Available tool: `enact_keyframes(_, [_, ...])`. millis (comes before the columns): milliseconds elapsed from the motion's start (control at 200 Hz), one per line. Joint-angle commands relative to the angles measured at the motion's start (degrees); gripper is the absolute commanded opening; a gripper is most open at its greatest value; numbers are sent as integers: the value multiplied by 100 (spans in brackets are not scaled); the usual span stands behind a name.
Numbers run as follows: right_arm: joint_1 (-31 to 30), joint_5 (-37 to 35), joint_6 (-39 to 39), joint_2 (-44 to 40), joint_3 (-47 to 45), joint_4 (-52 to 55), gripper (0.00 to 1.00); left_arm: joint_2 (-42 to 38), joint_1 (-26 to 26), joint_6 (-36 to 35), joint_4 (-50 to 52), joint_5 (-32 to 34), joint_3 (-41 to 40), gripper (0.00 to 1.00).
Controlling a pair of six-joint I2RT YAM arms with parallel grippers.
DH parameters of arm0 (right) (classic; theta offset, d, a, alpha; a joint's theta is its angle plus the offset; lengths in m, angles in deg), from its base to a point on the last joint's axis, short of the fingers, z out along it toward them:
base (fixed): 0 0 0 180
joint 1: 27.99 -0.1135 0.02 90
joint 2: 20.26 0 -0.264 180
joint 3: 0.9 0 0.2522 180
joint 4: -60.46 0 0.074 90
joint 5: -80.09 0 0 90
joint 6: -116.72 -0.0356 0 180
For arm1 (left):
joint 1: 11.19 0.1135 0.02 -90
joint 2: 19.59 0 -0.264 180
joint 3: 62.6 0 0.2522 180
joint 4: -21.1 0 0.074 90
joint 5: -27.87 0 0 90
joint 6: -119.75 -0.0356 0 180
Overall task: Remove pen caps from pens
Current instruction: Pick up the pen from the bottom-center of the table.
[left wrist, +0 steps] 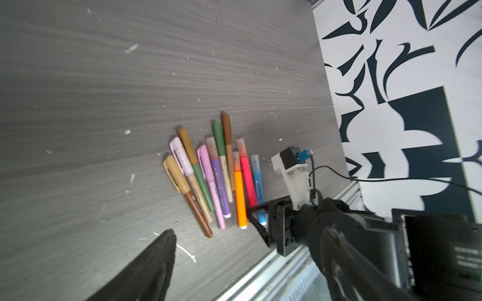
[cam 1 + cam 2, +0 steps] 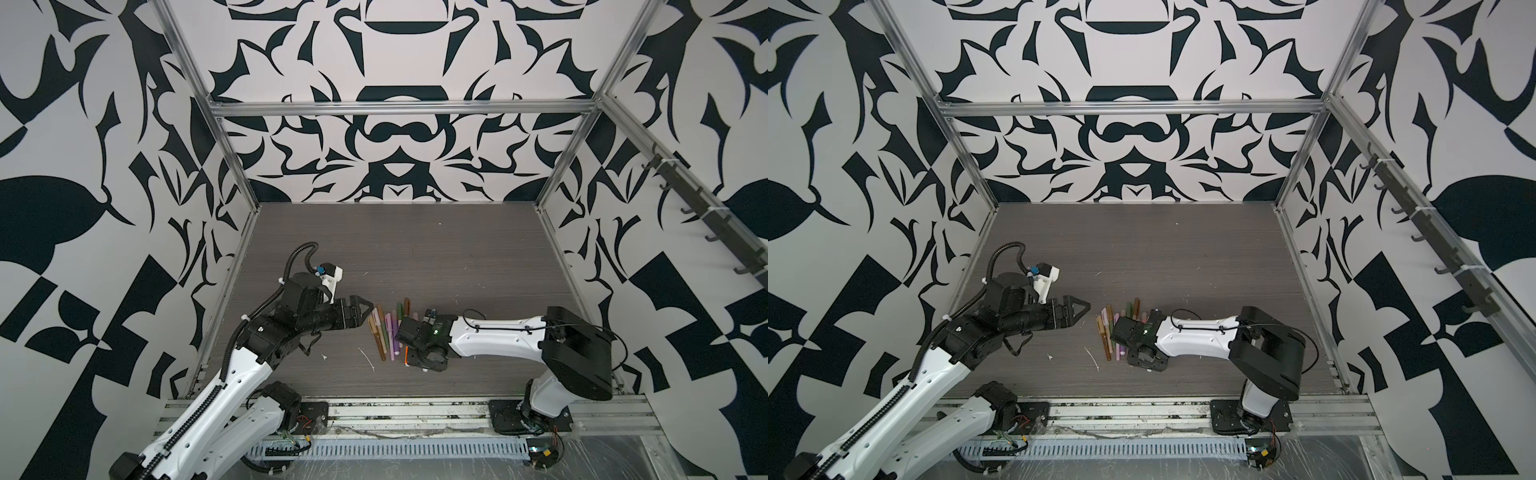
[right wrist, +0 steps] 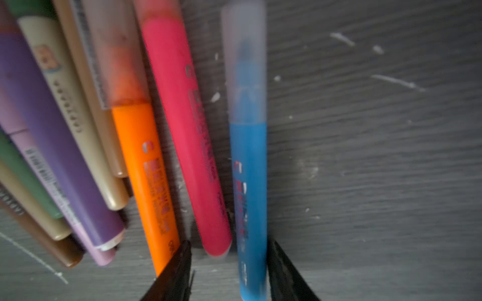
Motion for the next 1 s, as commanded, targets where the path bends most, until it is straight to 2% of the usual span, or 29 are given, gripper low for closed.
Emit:
enact_keyframes(0, [-15,-44,-73,190,46,296,45,-330,26,-931,102,314,74,89])
enact_keyframes(140, [-18,-126,-70,247,145,530,42,-696,26,-1734,105,494,4,93])
enact_keyframes(245, [-19,-203,-62,230,199,699,40,-699,26,-1974,242,585,-23,94])
enact_keyframes(520, [-18,-113,602,174,337,768,51,-630,26,-1560,8,580,-232,95])
enact_keyframes(605, [-17,-90,672,79,309,826,51,-608,26,-1515,-24,579,-261,95])
enact_keyframes(700, [-20,-145,629,-78,202,912,45,-579,26,-1500,-20,575,-265,95])
enact_keyframes(900, [-20,-128,585,-256,-51,881,37,-582,25,-1442,-88,642,-301,99])
enact_keyframes(995, [-20,-100,587,-229,-102,837,37,-582,26,-1392,-160,639,-333,99])
